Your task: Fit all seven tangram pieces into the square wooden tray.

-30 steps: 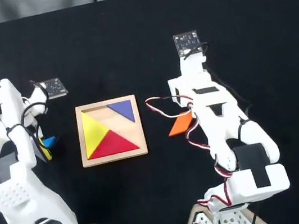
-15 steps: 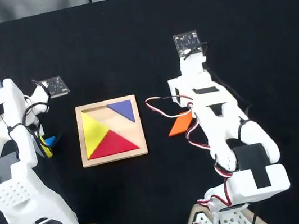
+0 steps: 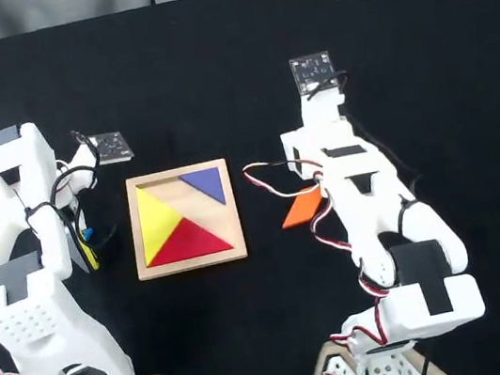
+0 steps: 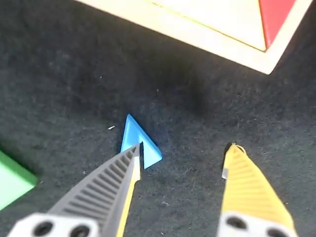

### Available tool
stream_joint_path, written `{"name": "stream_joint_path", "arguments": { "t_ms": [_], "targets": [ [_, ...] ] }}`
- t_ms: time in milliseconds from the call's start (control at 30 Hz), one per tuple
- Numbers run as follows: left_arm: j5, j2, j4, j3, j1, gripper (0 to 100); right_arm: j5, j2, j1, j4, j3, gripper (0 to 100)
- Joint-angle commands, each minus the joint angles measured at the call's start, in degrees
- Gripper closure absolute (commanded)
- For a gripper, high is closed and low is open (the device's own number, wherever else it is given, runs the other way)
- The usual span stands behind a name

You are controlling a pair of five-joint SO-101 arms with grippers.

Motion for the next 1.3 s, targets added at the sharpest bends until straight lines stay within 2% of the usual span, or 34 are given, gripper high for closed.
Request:
{"name": "stream_joint_path", "arguments": {
  "t_ms": [0, 267, 467, 700, 800, 1133, 1267],
  "targets": [
    [-28.75, -3.52, -2.55, -2.95, -0.04, 73, 0.62, -0.40, -0.62, -1.05, -3.74, 97.4],
    [-31.82, -2.99, -4.66, -3.82, -3.38, 69, 0.62, -0.40, -0.70, -1.14, -3.82, 97.3],
    [-32.53, -2.11, -16.35, 2.42, -4.18, 69, 0.62, -0.40, -0.70, -1.14, -3.82, 97.3],
    [-32.62, -1.41, -13.45, 2.68, -2.77, 69, 0.62, -0.40, -0.62, -1.14, -3.82, 97.3],
    [-34.99, -1.49, -11.60, 2.68, -3.12, 69, 0.62, -0.40, -0.62, -1.14, -3.82, 97.3],
    [-35.34, 0.44, -12.75, 2.68, -4.18, 69, 0.62, -0.40, -0.62, -1.14, -3.82, 97.3],
    [-35.34, 2.90, -13.98, 2.68, -4.26, 74, 0.62, -0.40, -0.62, -1.14, -3.82, 97.3]
  ]
}}
